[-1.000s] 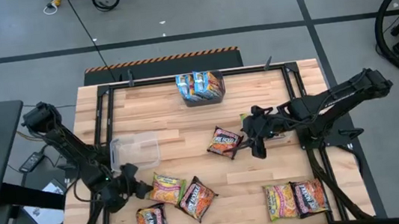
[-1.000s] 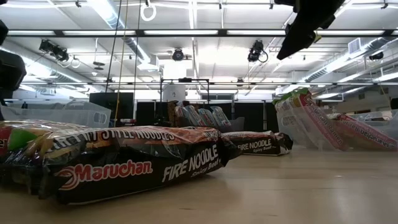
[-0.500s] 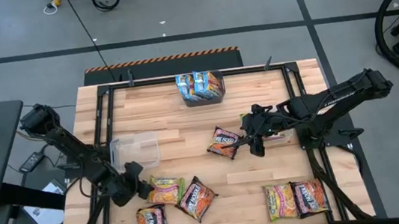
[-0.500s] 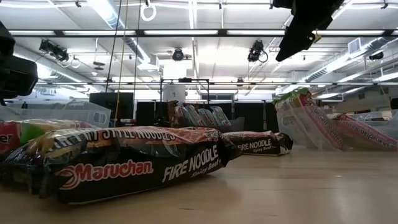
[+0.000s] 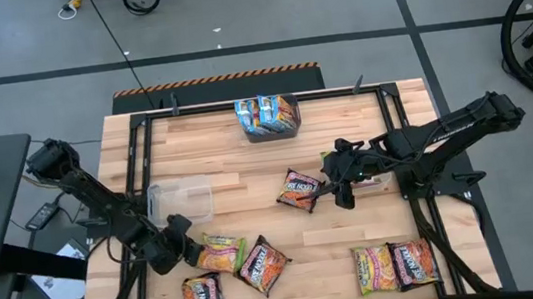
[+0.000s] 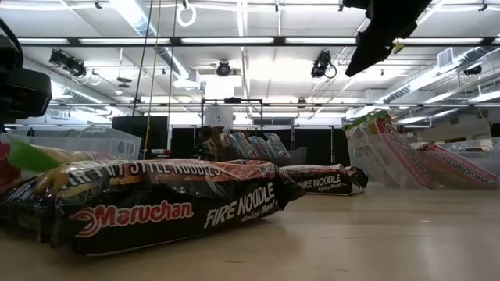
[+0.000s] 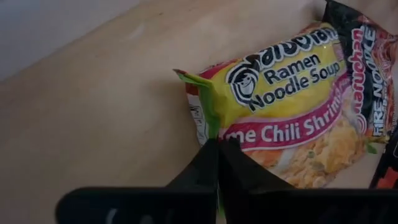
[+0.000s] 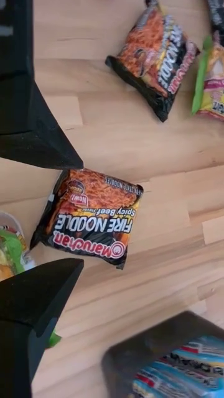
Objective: Sort Maruchan noodles
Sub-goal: Put the green noodle pack into the right transparent bin
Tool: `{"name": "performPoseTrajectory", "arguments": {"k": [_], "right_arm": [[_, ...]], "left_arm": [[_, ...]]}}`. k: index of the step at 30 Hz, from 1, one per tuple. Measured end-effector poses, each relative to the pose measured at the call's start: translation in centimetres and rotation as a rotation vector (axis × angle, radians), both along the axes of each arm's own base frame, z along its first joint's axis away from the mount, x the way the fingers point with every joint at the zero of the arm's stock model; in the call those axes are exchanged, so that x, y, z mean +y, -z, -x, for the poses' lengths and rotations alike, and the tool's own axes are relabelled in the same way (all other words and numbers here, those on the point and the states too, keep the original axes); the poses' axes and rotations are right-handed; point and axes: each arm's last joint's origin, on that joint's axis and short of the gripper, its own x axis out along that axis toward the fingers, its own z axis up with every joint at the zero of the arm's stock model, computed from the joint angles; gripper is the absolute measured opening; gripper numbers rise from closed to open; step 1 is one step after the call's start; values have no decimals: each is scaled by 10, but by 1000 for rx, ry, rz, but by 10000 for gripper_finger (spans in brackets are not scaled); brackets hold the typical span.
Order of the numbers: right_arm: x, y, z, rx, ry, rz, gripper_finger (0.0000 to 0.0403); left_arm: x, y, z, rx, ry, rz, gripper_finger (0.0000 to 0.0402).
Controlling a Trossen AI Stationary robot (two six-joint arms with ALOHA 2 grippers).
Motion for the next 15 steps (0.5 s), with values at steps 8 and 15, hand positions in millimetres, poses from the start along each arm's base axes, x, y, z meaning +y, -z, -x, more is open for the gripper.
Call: {"name": "performPoseTrajectory", "arguments": {"k": [8, 15], "right_arm": [[1, -10, -6, -109, -106, 68, 250], [7, -29, -22, -368, -36, -94, 251]], "left_arm": [[-15, -46, -11, -5, 102, 9, 3], [-13, -104, -30, -66, 73, -146, 2]]}}
